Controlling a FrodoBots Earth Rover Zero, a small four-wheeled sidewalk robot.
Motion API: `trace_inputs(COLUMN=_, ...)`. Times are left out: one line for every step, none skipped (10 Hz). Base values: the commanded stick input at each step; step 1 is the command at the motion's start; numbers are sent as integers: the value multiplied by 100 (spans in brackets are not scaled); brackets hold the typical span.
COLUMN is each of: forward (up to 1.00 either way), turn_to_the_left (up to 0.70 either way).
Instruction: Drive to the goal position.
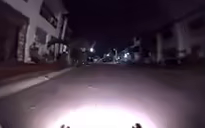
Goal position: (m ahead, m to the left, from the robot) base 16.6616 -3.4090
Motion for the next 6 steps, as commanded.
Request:
trace_inputs(forward=85, turn_to_the_left=0)
trace_inputs(forward=85, turn_to_the_left=0)
trace_inputs(forward=85, turn_to_the_left=0)
trace_inputs(forward=85, turn_to_the_left=0)
trace_inputs(forward=85, turn_to_the_left=0)
trace_inputs(forward=85, turn_to_the_left=0)
